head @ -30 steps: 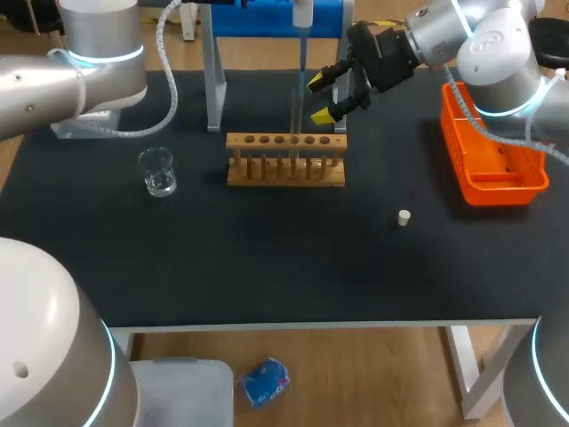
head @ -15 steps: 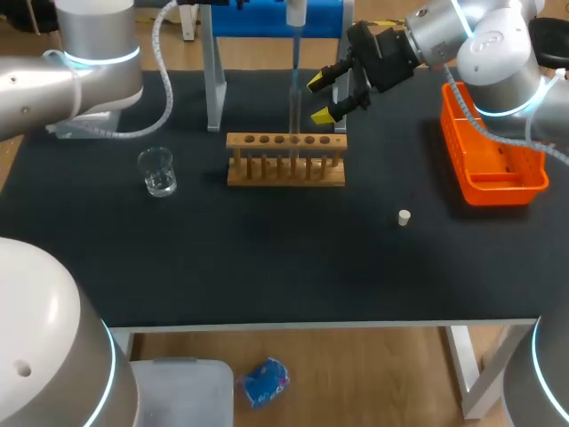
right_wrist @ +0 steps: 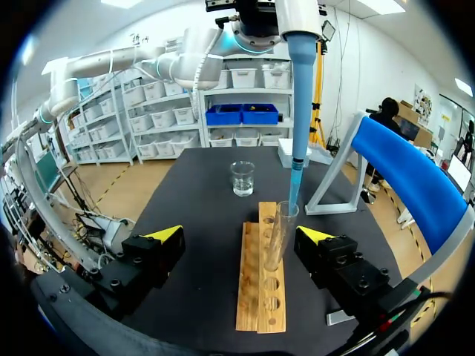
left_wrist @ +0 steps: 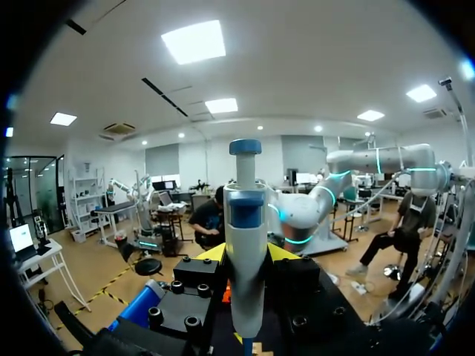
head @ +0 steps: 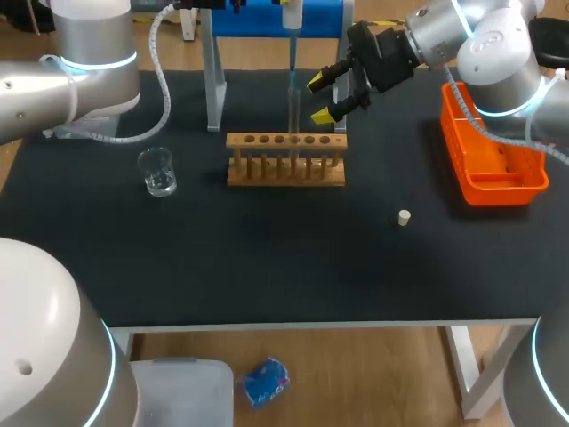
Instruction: Invert the test tube, pick up the pipette, mount the tip to pipette, aspirate from beaker and dispense into the tube, eject the tip, return the pipette, and cap with the stopper.
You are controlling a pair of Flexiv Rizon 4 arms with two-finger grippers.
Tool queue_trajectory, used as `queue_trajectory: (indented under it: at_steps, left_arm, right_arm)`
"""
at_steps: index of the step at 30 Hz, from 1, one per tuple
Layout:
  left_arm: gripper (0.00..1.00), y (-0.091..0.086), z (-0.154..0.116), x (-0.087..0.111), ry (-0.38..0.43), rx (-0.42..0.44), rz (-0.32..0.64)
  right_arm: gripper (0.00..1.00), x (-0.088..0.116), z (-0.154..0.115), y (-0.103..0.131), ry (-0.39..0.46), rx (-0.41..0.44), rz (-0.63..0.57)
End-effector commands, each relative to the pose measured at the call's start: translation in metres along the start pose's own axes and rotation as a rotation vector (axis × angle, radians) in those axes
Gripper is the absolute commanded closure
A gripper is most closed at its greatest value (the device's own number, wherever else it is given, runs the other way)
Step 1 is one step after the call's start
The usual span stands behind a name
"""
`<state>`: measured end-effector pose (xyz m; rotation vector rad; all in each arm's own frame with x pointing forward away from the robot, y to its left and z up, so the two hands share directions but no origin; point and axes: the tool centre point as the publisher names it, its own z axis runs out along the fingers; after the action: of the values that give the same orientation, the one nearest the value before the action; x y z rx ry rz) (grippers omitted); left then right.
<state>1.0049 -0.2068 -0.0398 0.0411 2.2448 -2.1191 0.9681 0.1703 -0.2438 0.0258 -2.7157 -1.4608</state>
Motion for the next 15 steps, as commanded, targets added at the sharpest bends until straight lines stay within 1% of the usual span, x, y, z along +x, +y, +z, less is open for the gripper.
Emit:
queue_trajectory:
  at_steps: [1,8,15]
  left_arm:
    - [1.00,0.0006,0.0002,0.0012,-0.009,0.000,0.009]
    - [1.00,0.0017,-0.0001,0.0004,-0.017,-0.001,0.014]
    - [1.00,0.0026,0.0014,0.0026,-0.006,0.002,-0.001]
  right_arm:
    - [0.00,0.0004,-0.0013,0.0005,0.002,0.004,0.001]
    - [0.00,0.0004,-0.0013,0.0005,0.002,0.004,0.001]
    - [0.00,0.0004,-0.0013,0.0005,0.002,0.004,0.001]
